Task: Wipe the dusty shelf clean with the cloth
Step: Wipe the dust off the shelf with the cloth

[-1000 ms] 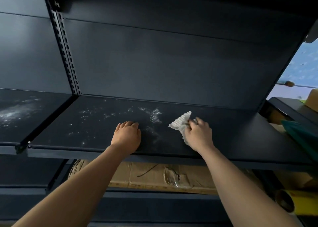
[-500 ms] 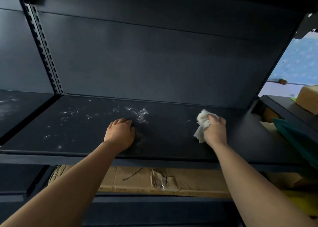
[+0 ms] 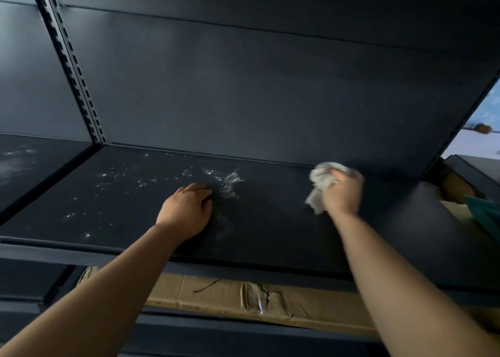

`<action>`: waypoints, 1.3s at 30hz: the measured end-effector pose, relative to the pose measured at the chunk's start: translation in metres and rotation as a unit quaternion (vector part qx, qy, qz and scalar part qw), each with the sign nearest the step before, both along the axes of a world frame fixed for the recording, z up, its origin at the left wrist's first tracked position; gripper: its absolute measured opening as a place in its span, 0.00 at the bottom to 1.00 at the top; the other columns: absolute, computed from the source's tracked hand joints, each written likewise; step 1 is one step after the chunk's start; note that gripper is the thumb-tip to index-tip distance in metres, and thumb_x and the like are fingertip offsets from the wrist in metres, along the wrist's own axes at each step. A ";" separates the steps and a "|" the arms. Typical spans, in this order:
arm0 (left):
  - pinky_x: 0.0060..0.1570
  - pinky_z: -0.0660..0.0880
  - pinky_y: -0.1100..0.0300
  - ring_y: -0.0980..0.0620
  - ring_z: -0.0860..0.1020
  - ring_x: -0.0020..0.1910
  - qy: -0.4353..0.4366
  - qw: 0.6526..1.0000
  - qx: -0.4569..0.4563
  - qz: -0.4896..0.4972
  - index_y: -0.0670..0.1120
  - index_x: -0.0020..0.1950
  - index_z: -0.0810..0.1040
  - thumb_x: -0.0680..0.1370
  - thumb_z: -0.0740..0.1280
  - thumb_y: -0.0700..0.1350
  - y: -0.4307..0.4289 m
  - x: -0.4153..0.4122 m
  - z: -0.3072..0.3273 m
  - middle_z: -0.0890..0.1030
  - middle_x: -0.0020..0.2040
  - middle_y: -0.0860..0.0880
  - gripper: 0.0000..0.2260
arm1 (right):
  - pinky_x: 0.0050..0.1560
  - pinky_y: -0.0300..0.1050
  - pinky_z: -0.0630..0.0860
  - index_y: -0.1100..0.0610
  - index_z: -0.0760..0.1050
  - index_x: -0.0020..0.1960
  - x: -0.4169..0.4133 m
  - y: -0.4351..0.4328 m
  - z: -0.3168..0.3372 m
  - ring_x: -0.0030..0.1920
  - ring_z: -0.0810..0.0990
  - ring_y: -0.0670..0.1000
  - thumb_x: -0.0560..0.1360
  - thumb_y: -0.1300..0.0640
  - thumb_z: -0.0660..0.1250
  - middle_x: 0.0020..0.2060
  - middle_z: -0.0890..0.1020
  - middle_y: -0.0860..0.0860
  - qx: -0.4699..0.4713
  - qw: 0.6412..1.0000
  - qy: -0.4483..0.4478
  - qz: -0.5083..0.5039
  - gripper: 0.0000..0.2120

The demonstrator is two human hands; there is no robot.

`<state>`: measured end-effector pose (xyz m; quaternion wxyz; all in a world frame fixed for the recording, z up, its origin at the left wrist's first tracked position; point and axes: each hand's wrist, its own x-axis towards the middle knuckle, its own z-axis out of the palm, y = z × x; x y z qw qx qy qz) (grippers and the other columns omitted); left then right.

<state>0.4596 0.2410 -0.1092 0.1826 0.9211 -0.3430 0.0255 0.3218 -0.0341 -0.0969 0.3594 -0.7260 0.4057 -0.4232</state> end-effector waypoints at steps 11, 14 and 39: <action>0.61 0.70 0.56 0.51 0.69 0.67 -0.020 1.000 -0.018 0.005 0.52 0.68 0.72 0.79 0.57 0.50 -0.002 0.003 -0.008 0.71 0.69 0.55 0.18 | 0.69 0.45 0.62 0.60 0.70 0.64 0.092 0.000 -0.030 0.67 0.64 0.58 0.73 0.49 0.62 0.68 0.61 0.60 -0.090 0.951 0.296 0.008 0.24; 0.60 0.70 0.55 0.51 0.69 0.66 -0.020 1.000 -0.023 0.007 0.52 0.68 0.72 0.79 0.57 0.50 -0.003 0.003 -0.009 0.71 0.69 0.55 0.18 | 0.56 0.47 0.67 0.58 0.71 0.62 0.102 0.020 -0.026 0.61 0.68 0.60 0.72 0.58 0.63 0.63 0.67 0.61 -0.089 0.950 0.288 0.080 0.18; 0.69 0.64 0.51 0.45 0.69 0.68 -0.013 0.999 0.007 0.049 0.48 0.68 0.72 0.79 0.58 0.50 0.143 0.027 -0.003 0.72 0.69 0.50 0.19 | 0.69 0.39 0.62 0.54 0.66 0.72 0.069 0.197 -0.015 0.70 0.66 0.56 0.73 0.65 0.65 0.72 0.59 0.56 -0.086 0.931 0.268 0.234 0.28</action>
